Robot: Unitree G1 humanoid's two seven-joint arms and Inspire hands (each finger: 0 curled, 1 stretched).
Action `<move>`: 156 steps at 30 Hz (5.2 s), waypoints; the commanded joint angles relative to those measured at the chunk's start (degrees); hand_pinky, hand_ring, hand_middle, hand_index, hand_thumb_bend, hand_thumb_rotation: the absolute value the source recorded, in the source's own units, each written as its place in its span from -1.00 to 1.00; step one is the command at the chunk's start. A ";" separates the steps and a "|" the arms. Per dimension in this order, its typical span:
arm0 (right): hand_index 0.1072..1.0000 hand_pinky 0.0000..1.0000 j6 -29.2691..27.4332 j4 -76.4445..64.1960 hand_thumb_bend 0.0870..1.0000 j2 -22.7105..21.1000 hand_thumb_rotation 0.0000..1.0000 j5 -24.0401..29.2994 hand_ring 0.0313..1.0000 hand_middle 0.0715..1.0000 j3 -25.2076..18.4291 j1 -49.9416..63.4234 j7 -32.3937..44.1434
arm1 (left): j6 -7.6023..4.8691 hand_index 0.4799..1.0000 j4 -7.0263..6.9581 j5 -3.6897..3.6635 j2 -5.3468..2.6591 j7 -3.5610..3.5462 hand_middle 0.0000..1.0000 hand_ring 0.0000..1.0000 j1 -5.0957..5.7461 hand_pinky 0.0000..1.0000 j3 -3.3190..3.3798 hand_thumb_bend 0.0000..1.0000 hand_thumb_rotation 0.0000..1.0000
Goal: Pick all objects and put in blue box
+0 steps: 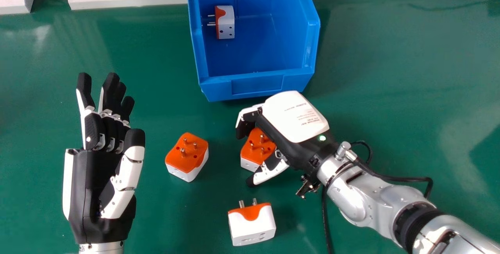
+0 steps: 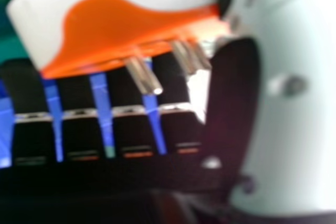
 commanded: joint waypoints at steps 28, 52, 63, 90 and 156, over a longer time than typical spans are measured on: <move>-0.06 -0.28 -16.53 -25.40 -0.06 -10.05 -1.00 11.34 -0.27 -0.08 -19.59 12.08 12.13 | -2.06 0.82 0.50 1.73 0.60 0.73 0.96 1.00 -0.59 1.00 0.21 -0.32 -0.20; -0.06 -0.34 -20.36 -44.24 -0.07 -6.82 -1.00 16.14 -0.28 -0.05 -35.37 11.78 17.35 | -2.09 0.81 1.72 1.59 0.92 0.62 0.96 1.00 -1.88 1.00 0.34 -0.11 0.03; -0.06 -0.34 -14.87 -36.40 -0.07 -5.01 -1.00 13.80 -0.28 -0.05 -36.32 0.86 16.88 | -2.17 0.81 0.74 1.85 0.10 0.62 0.96 1.00 -1.36 1.00 -0.04 -0.13 0.02; -0.06 -0.31 -6.18 -1.85 -0.07 -0.60 -1.00 10.80 -0.27 -0.09 -32.17 -24.28 12.21 | -2.72 0.81 1.67 2.52 0.47 2.19 0.95 1.00 -1.68 1.00 0.06 -0.21 -0.05; -0.11 -0.15 18.60 9.31 -0.05 6.59 -1.00 4.00 -0.21 -0.10 -20.67 -25.55 17.23 | -1.35 0.73 -2.30 4.12 0.67 4.30 0.94 1.00 1.25 1.00 -1.01 -0.23 -0.10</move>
